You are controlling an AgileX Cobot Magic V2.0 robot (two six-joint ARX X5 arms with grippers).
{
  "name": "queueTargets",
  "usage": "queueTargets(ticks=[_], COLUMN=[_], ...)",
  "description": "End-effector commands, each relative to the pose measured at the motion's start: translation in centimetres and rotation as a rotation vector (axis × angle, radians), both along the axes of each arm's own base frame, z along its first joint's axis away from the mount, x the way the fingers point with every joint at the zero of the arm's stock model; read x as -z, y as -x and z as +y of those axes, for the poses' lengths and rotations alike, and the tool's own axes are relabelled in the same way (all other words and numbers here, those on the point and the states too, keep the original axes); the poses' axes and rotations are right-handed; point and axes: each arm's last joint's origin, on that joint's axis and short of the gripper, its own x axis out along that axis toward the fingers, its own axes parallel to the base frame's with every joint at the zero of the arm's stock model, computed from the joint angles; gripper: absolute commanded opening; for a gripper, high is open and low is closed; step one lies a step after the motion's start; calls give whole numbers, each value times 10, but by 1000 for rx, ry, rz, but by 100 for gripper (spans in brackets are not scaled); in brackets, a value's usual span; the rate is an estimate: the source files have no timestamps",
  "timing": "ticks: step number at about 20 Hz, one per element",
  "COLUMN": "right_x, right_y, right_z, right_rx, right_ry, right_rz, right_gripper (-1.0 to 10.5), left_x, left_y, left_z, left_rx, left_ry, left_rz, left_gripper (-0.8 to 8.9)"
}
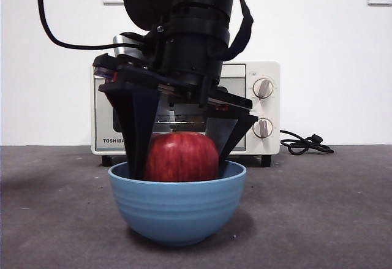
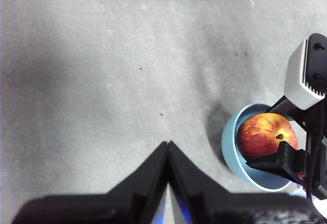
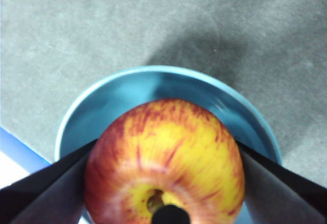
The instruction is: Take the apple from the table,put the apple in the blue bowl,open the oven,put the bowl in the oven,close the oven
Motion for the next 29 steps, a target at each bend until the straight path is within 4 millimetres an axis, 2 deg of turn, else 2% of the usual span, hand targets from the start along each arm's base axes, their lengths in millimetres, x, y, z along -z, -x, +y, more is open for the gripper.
queueTargets(ticks=[1,4,7,9,11,13,15,18,21,24,26,29], right_x=[4,4,4,1,-14,-40,-72,-117,-144,-158,-157,-136], right_y=[0,1,2,4,8,15,25,43,58,62,64,69], right_z=[2,4,4,3,-2,-12,-27,-59,-89,-116,-133,-163], right_rx=[4,11,11,7,13,24,55,131,233,308,353,429], right_ry=[4,4,5,7,-2,-32,-63,-56,2,-13,-10,31], right_rz=[9,9,11,9,1,-46,-120,-283,-427,-453,-458,-430], right_gripper=[419,425,604,599,594,587,440,-12,-8,-8,-8,-8], left_x=[-1,-2,-1,-2,-1,2,3,-11,-36,-55,-60,-57], left_y=[-1,-2,-2,-4,-10,-21,-38,-78,-120,-163,-187,-216], left_z=[0,0,0,0,-1,-4,-10,-23,-41,-68,-87,-111], left_rx=[14,14,14,12,7,22,60,121,176,235,267,297], left_ry=[-6,-5,-5,-3,5,28,73,139,142,155,166,180], left_rz=[-18,-34,-31,-43,-57,-62,-66,-68,-110,-143,-151,-148], left_gripper=[-5,-5,-5,-5,-5,-5,-5,-5,-5,-5,-5,-5])
